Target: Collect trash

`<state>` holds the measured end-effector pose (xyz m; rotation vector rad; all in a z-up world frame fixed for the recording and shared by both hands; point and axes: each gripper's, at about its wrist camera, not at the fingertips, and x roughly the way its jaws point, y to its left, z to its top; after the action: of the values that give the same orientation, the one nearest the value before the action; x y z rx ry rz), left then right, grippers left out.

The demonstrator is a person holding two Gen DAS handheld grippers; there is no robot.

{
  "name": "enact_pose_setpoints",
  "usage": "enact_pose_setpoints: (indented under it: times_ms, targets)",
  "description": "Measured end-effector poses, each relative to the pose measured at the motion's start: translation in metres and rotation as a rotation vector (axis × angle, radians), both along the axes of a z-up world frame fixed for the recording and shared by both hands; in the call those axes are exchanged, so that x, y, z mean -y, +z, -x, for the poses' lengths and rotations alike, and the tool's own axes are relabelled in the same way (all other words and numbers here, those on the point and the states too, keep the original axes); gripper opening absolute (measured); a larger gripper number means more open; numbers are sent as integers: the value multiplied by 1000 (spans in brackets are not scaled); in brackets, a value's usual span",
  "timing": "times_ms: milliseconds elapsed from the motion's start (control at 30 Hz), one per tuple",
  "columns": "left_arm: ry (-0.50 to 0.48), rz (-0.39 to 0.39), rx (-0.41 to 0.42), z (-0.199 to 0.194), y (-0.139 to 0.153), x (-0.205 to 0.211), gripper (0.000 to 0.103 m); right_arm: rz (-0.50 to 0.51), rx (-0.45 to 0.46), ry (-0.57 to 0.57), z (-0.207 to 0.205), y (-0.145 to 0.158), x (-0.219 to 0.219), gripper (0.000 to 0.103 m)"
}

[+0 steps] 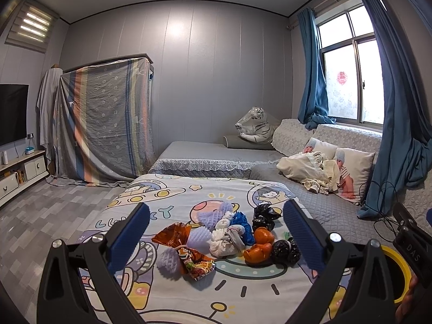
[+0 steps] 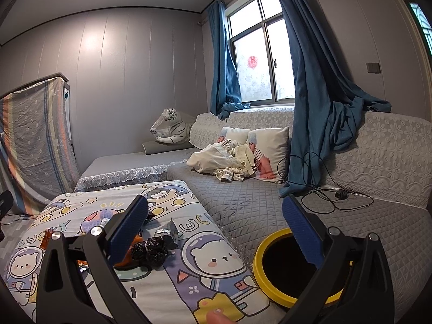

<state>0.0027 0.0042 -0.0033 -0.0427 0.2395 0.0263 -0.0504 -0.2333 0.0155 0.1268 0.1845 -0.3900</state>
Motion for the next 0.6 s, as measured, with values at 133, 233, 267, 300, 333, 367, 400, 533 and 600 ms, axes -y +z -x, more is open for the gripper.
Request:
enact_pose_setpoints:
  times_ms: [133, 233, 267, 300, 333, 367, 400, 533, 600]
  targets:
    - [1, -1, -2, 0, 0, 0, 95, -1, -2, 0, 0, 0, 0, 95]
    - [-1, -2, -4, 1, -1, 2, 95, -1, -2, 0, 0, -1, -1, 95]
    - [0, -2, -3, 1, -1, 2, 95, -1, -3, 0, 0, -1, -1, 95]
    - [0, -2, -3, 0, -1, 1, 95, -1, -3, 0, 0, -1, 0, 95]
    - [0, -2, -3, 0, -1, 2, 95, 0, -3, 1, 0, -1, 0, 95]
    - [0, -2, -3, 0, 0, 1, 95, 0, -4, 1, 0, -1, -1, 95]
    - [0, -2, -4, 0, -1, 2, 95, -1, -3, 1, 0, -1, 0, 95]
    - [0, -2, -5, 0, 0, 1, 95, 0, -5, 0, 0, -1, 0, 95]
    - [1, -2, -4, 0, 0, 1, 95, -3, -4, 2, 0, -2, 0, 95]
